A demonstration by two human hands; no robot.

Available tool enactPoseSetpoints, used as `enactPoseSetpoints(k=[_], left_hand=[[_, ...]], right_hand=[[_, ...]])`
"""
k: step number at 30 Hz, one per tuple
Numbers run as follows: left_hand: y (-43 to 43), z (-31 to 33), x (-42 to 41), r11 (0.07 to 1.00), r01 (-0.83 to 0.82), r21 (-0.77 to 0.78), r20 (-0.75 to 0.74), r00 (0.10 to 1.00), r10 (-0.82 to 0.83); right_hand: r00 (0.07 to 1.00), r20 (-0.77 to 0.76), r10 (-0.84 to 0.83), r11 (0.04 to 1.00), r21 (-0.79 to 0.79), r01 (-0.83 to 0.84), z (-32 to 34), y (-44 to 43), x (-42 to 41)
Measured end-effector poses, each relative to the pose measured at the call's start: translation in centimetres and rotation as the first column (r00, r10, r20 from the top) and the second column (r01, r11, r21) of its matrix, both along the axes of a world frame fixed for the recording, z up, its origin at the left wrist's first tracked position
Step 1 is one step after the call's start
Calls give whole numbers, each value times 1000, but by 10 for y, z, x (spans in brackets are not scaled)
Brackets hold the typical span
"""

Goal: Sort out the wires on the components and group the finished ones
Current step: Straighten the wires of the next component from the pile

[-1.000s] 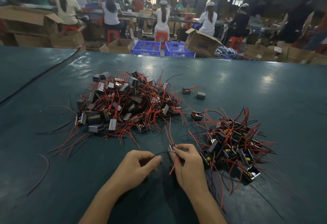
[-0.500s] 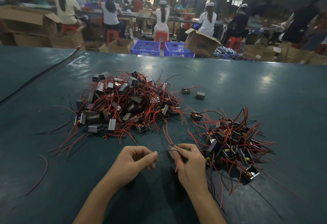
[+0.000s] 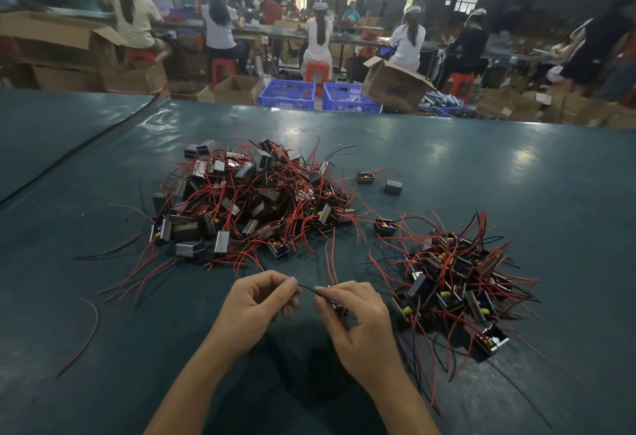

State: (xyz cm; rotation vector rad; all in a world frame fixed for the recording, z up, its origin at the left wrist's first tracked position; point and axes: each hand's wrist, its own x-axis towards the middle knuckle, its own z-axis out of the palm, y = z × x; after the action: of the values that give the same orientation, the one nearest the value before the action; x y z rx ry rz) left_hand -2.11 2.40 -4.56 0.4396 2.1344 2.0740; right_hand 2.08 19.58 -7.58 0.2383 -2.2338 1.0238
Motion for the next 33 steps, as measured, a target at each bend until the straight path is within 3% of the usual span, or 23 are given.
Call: enactPoseSetpoints(k=[2, 4, 7, 11, 13, 15, 19, 22, 25, 29, 33], left_hand=[[-2, -4, -3, 998, -32, -61, -38, 999, 30], [-7, -10, -14, 952, -247, -181, -162, 962, 219], [-19, -15, -44, 746, -556, -368, -310, 829, 465], [-25, -19, -79, 490, -547, -678, -346, 826, 445], [-27, -20, -89, 339, -534, -774, -371, 817, 441], [-33, -19, -97, 267, -519, -812, -365, 809, 461], [-47, -14, -99, 325, -559, -763, -400, 803, 442], [-50, -7, -86, 546, -648, -531, -415, 760, 500], [-43, 4, -69, 678, -679, -282, -398, 726, 561], [-26, 13, -44, 868, -495, 27, -142, 858, 493], [-10, 1, -26, 905, -417, 82, -70, 903, 423]], right_hand=[[1000, 16, 10, 1000, -16, -10, -2, 0, -1], [999, 35, 28, 997, -68, -25, -1, -1, -1], [997, 76, 32, 988, -153, -20, -2, -2, -3], [992, 121, 16, 978, -208, 9, -4, -2, -7], [992, 125, 14, 978, -206, 12, -4, -3, -9], [994, 110, 21, 983, -182, -1, -5, -4, -9], [996, 82, 31, 994, -110, -22, -7, -4, -10], [997, 70, 39, 995, -89, -32, -7, -4, -11], [997, 59, 41, 996, -80, -36, -7, -4, -10], [997, 65, 42, 993, -113, -34, -8, -5, -10], [992, 102, 68, 978, -202, -46, -11, -7, -9]])
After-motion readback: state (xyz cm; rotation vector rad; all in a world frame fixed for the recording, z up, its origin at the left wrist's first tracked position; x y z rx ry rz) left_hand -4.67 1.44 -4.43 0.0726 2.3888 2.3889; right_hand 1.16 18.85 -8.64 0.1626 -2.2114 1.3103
